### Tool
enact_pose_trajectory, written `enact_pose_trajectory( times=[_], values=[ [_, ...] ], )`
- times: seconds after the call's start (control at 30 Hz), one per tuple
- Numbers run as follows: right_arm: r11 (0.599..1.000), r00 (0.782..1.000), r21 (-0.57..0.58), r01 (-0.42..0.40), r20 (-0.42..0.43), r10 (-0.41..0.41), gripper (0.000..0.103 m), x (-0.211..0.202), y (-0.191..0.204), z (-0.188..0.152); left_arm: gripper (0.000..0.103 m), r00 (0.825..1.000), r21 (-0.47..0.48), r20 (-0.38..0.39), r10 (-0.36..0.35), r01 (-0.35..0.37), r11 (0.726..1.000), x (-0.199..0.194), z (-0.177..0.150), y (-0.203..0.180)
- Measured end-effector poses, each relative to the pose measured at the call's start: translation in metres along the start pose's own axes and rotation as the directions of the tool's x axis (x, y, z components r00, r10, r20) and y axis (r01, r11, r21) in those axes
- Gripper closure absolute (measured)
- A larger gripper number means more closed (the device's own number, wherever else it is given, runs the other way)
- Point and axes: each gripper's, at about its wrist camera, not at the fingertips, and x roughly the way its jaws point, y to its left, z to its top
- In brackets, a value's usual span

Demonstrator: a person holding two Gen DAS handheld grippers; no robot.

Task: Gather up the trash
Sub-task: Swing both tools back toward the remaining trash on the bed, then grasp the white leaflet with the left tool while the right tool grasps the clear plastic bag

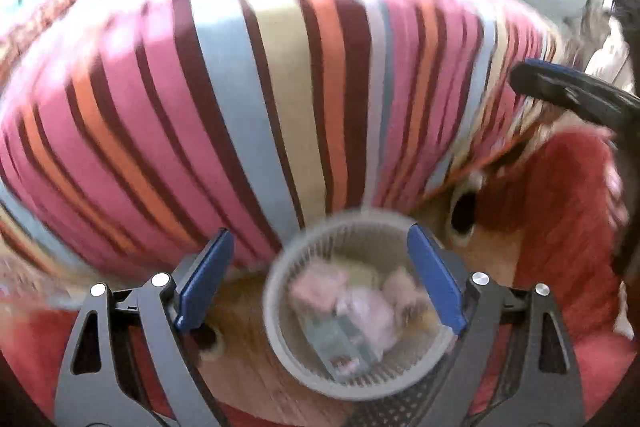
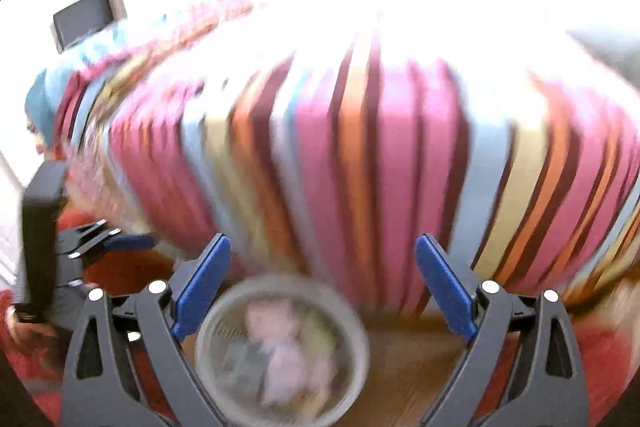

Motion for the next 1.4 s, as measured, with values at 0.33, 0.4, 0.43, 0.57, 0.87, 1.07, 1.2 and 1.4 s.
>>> enact_pose_trajectory(
  times=[0.33, 0.4, 0.43, 0.57, 0.87, 1.07, 1.2, 1.4],
  values=[
    [0.991, 0.985, -0.013, 0.136, 0.110, -0.133, 0.014, 0.129, -0.062, 0.188, 0.017, 0.988, -0.156, 0.142, 0.064, -0.041, 0.987, 0.000, 0.198, 0.085],
    [0.988, 0.986, 0.053, 0.144, 0.080, -0.148, 0.014, 0.162, -0.070, 0.212, 0.017, 0.985, -0.172, 0.160, 0.073, -0.045, 0.984, 0.010, 0.227, 0.100],
    [0.984, 0.984, 0.078, 0.159, 0.070, -0.165, 0.014, 0.178, -0.074, 0.224, 0.017, 0.983, -0.181, 0.171, 0.070, -0.039, 0.983, 0.016, 0.244, 0.109],
    [0.977, 0.983, 0.118, 0.179, 0.023, -0.183, 0.014, 0.233, -0.078, 0.257, 0.017, 0.973, -0.202, 0.201, 0.115, -0.074, 0.977, 0.046, 0.309, 0.132],
    [0.959, 0.975, 0.179, 0.220, -0.066, -0.212, 0.014, 0.304, -0.091, 0.293, 0.017, 0.969, -0.297, 0.238, 0.067, 0.007, 0.955, 0.089, 0.414, 0.187],
    [0.968, 0.975, 0.162, 0.193, -0.141, -0.171, 0.012, 0.337, -0.087, 0.303, 0.017, 0.978, -0.281, 0.205, -0.042, 0.100, 0.955, 0.132, 0.472, 0.189],
    [0.975, 0.972, 0.137, 0.174, -0.182, -0.148, 0.014, 0.352, -0.087, 0.306, 0.014, 0.984, -0.292, 0.159, -0.078, 0.122, 0.949, 0.169, 0.499, 0.181],
    [0.969, 0.985, 0.218, 0.113, -0.152, -0.081, 0.055, 0.330, -0.121, 0.295, 0.014, 0.994, -0.242, 0.084, -0.063, 0.082, 0.967, 0.219, 0.532, 0.155]
  ],
)
